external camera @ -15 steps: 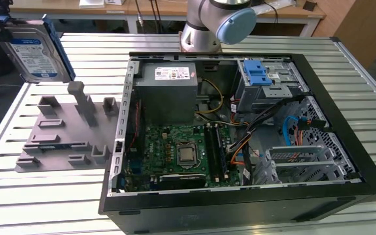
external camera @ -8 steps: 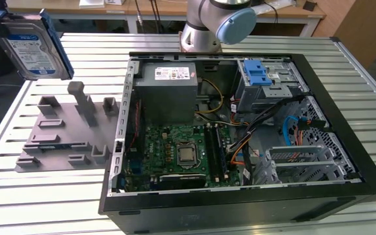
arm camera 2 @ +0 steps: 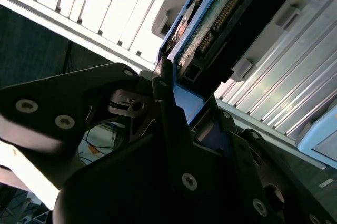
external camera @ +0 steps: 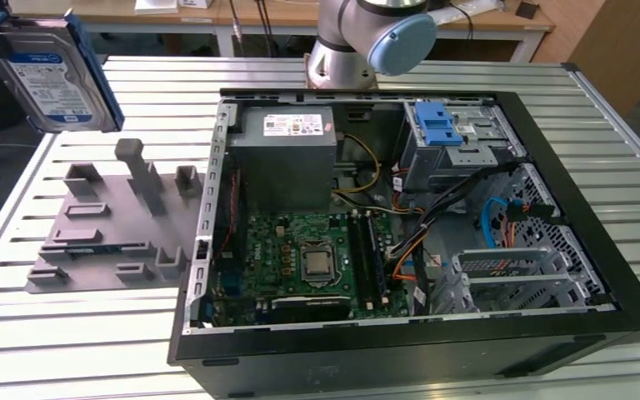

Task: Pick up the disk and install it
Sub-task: 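Pick up the disk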

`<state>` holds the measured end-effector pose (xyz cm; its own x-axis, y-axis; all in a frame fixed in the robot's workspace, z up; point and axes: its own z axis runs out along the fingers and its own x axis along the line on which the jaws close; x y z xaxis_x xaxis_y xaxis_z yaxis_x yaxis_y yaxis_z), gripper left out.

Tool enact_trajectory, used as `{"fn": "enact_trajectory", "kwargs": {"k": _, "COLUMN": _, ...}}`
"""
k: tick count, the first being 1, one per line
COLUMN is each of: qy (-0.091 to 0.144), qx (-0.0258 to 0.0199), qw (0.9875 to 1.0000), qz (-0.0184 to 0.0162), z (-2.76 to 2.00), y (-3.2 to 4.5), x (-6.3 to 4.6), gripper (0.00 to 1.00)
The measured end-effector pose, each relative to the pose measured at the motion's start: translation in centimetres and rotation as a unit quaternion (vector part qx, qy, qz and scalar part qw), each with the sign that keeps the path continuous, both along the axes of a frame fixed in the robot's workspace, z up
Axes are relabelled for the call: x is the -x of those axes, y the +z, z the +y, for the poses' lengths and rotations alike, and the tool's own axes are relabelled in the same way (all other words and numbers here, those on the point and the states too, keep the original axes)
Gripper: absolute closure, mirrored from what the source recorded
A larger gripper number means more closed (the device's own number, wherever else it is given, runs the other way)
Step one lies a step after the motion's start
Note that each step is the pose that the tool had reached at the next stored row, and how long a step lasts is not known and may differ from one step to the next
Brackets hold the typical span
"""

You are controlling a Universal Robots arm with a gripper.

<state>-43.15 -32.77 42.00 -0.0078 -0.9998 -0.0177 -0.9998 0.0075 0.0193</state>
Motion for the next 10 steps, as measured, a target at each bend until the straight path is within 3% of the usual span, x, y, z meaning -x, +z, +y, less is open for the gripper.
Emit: {"fn": "enact_trajectory", "kwargs": {"k": 10, "qy": 0.0, "qx": 0.0, "qw": 1.0, "qz": 0.0, "z": 0.0, "y": 1.04, "x": 0.0, "gripper": 0.64}}
